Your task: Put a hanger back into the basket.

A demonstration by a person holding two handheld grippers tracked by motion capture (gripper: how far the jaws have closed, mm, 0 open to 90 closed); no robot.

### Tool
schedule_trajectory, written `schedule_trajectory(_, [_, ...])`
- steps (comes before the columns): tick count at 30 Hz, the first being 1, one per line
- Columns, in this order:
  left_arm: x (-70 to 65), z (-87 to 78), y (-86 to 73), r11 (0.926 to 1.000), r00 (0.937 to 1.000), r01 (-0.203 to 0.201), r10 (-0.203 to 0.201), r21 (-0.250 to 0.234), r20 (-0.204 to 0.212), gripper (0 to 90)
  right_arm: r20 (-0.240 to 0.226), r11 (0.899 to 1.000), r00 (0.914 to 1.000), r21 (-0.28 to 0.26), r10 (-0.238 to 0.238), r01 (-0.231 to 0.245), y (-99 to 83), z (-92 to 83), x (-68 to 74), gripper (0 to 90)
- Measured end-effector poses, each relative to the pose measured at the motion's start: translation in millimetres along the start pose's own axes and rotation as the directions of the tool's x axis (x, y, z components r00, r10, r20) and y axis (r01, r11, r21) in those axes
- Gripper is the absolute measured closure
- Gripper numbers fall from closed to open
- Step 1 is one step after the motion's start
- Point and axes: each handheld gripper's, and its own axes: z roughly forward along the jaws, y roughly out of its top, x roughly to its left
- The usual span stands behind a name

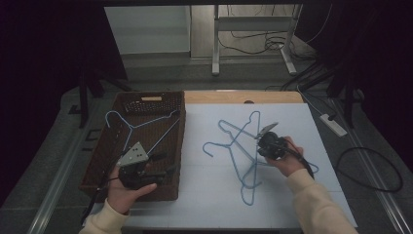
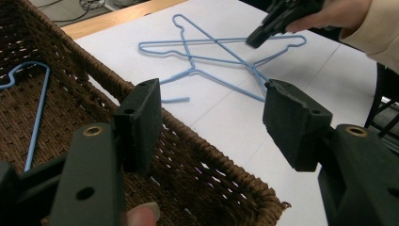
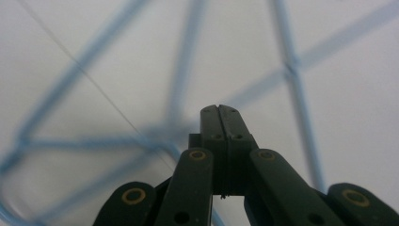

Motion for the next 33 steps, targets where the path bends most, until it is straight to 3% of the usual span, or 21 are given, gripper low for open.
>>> schedule_trajectory(1, [-0.1,-0.3,0.1,1.0,1.0,0.001,-0.001,-0.002,0.001,38.0,0.0,1.0,1.0,0.0,0.0,0.0,0.0,0.0,0.0,90.0])
schedule_trajectory(2, [-0.3,-0.3,0.2,1.0,1.0,0.001,-0.001,-0.003,0.002,38.0,0.014,0.999,0.9987,0.021,0.049,-0.049,-18.2,-3.6,-15.4,90.0])
schedule_trajectory(4, [-0.6,-0.4,0.2,1.0,1.0,0.002,-0.002,-0.004,0.002,38.1,0.021,0.998,0.998,0.033,0.06,-0.06,-26.1,-3.9,-21.2,90.0])
schedule_trajectory(5, [-0.6,-0.5,0.4,1.0,1.0,0.003,-0.003,-0.005,0.003,38.0,0.032,0.995,0.9962,0.059,0.082,-0.083,-42.6,-3.1,-31.6,90.0])
schedule_trajectory(7, [-0.2,-0.5,0.6,1.0,1.0,0.004,-0.004,-0.006,0.003,38.1,0.032,0.994,0.9957,0.07,0.087,-0.089,-47.4,-2.7,-34.6,90.0])
schedule_trajectory(9, [0.2,-0.1,0.8,1.0,1.0,0.006,-0.006,-0.006,0.003,38.1,0.043,0.989,0.9937,0.1,0.104,-0.108,-64.0,1.1,-44.7,90.0])
schedule_trajectory(12, [0.3,0.8,0.7,1.0,1.0,0.006,-0.006,-0.004,0.002,38.1,0.024,0.987,0.9912,0.092,0.13,-0.132,-69.4,-1.4,-48.9,90.0])
schedule_trajectory(15, [0.0,1.5,0.6,1.0,1.0,0.006,-0.006,-0.002,0.003,38.1,0.013,0.987,0.9926,0.109,0.121,-0.122,-70.8,-3.0,-47.1,90.0])
schedule_trajectory(19, [0.2,1.3,0.6,1.0,1.0,0.006,-0.006,-0.003,0.003,38.1,-0.038,0.985,0.9932,0.137,0.11,-0.104,-75.7,-9.4,-31.8,90.0])
schedule_trajectory(25, [0.1,0.9,0.6,1.0,1.0,0.005,-0.005,-0.004,0.004,38.1,-0.066,0.983,0.9915,0.15,0.112,-0.101,-79.5,-16.3,-13.6,90.0])
schedule_trajectory(27, [0.4,0.6,0.9,1.0,1.0,0.007,-0.007,-0.007,0.005,38.2,-0.078,0.984,0.9934,0.162,0.084,-0.07,-80.3,-20.3,-0.3,90.0])
schedule_trajectory(30, [0.4,0.6,1.0,0.9999,1.0,0.008,-0.008,-0.008,0.005,38.2,-0.073,0.988,0.9962,0.149,0.048,-0.036,-79.2,-22.2,5.1,90.0])
schedule_trajectory(31, [0.4,0.6,1.0,0.9999,1.0,0.008,-0.008,-0.008,0.005,38.2,-0.071,0.992,0.9975,0.127,-0.007,0.016,-76.5,-25.5,9.8,90.0])
schedule_trajectory(32, [0.4,0.7,1.0,0.9999,1.0,0.008,-0.008,-0.008,0.006,38.2,-0.082,0.993,0.9933,0.08,-0.082,0.088,-72.4,-29.4,15.0,85.5])
schedule_trajectory(33, [0.5,1.0,1.1,0.9999,0.9999,0.008,-0.008,-0.008,0.006,38.2,-0.093,0.982,0.9789,0.038,-0.182,0.186,-64.0,-34.6,23.0,82.8])
